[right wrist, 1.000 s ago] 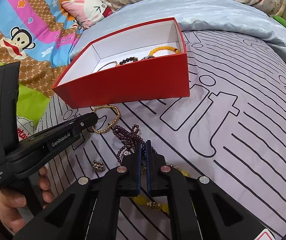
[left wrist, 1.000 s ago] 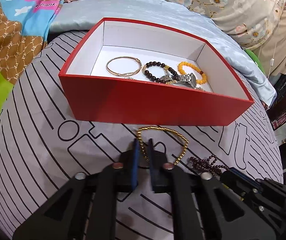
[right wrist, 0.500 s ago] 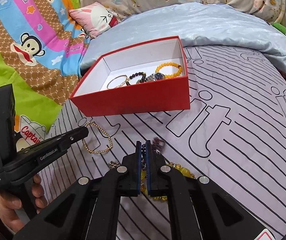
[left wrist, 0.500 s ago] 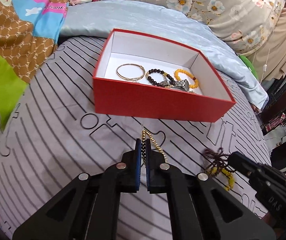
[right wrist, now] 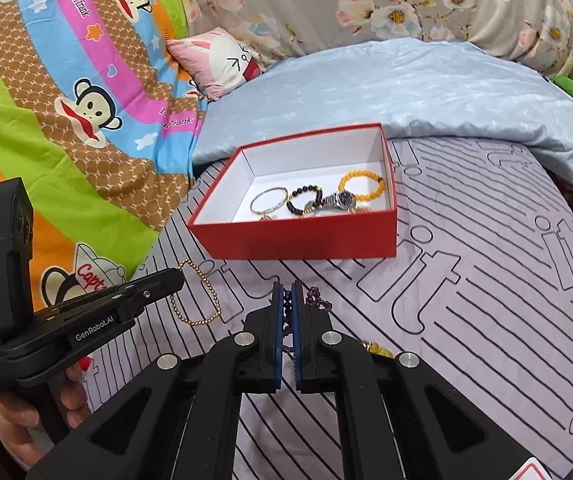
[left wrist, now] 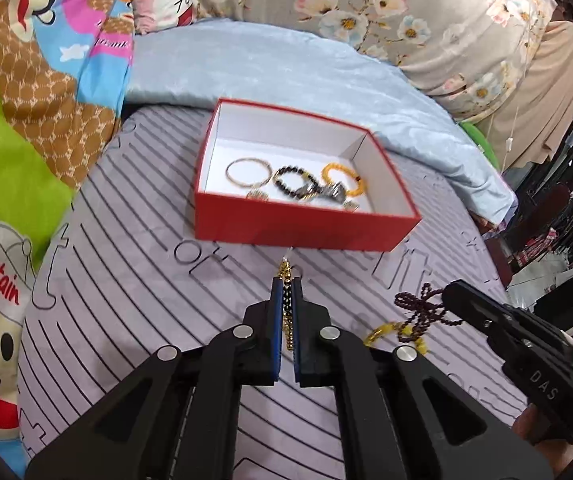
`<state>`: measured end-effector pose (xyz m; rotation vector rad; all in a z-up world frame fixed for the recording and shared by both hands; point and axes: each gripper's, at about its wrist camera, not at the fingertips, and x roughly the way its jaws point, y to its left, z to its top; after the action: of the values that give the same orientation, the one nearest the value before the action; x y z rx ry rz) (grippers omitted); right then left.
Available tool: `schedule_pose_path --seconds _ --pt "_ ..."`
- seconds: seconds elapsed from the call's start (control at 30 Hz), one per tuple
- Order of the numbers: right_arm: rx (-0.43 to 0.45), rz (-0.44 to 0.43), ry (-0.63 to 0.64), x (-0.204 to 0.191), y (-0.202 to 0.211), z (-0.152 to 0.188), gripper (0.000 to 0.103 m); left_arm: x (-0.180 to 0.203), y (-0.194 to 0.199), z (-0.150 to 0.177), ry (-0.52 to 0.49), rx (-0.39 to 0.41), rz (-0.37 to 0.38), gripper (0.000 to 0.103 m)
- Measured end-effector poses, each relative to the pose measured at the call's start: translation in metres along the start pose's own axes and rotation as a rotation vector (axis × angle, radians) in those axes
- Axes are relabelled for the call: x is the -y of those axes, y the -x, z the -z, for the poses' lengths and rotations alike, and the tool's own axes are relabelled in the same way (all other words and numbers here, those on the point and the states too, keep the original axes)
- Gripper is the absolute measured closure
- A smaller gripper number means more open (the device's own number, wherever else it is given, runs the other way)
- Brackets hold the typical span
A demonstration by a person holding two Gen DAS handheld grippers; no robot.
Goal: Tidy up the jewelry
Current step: 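Close the right tool on the dark garnet bead bracelet while the left tool holds the chain, then carry the chain and garnet bracelet into the red box and open both tools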
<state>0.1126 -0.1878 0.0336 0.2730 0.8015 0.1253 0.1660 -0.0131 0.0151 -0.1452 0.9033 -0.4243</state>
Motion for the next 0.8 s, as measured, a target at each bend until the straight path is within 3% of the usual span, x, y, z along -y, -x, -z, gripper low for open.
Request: schedule_pose_path --seconds 0.53,0.8 --pt "0.094 -0.014 0.052 -0.006 0.003 -0.057 0.100 0.023 0.008 -0.056 -0.052 0.109 0.016 0.100" --pt "0.106 -0.025 0.039 0.004 -0.023 -0.099 0.100 0.027 -0.006 -0.092 -0.078 0.147 0.000 0.100"
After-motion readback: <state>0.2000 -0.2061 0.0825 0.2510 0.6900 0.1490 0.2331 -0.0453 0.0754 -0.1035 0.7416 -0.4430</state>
